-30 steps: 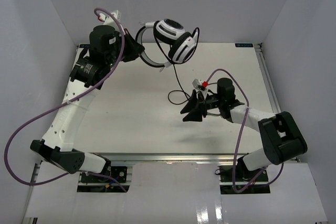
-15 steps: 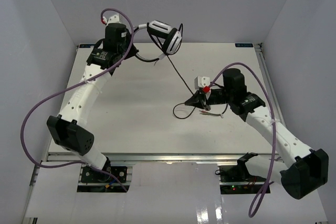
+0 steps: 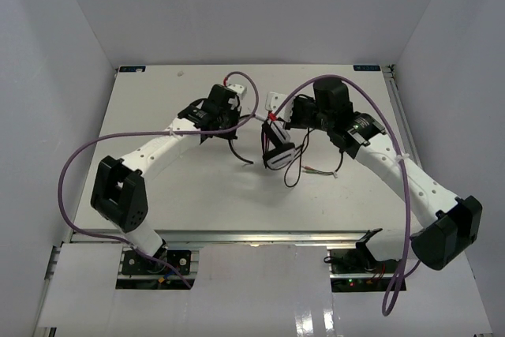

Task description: Wrap the headphones

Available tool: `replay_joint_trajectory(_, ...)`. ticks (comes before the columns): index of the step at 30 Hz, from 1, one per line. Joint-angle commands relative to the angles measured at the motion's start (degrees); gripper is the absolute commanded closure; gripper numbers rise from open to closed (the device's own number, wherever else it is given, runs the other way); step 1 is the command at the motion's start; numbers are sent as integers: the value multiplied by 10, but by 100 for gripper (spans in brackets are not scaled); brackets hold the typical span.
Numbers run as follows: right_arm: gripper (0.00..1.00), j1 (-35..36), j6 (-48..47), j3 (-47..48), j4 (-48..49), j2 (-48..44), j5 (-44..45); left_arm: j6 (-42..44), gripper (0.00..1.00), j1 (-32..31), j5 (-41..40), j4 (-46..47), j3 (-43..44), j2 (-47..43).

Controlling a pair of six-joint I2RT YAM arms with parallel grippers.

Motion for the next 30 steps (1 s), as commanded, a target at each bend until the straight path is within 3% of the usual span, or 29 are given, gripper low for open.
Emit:
replay_joint_trajectory(1, 88, -3, -21, -28, 91, 5, 103, 91, 100, -14, 122, 37, -40, -95)
replay_joint_trajectory(6, 85, -24, 21, -47, 113, 12, 87, 113, 100, -14, 178, 46, -73, -145)
replay_joint_trajectory(10, 83, -95, 95, -55, 103, 19, -56, 99, 100, -14, 209, 63, -81, -183)
replay_joint_trajectory(15, 82, -139, 148, -76, 81, 46, -253, 66, 100, -14, 334, 104, -67, -218)
replay_joint_trajectory(20, 82, -144, 237, -100, 100, 79, -444, 15, 100, -14, 340, 142, -36, -251)
replay_joint_trajectory(24, 80, -144, 344, -134, 192, 101, -537, -34, 100, -14, 339, 182, -8, -262)
replay_joint_trajectory(30, 72, -137, 681, -237, 528, 104, -613, -135, 100, -14, 224, 278, 23, -274)
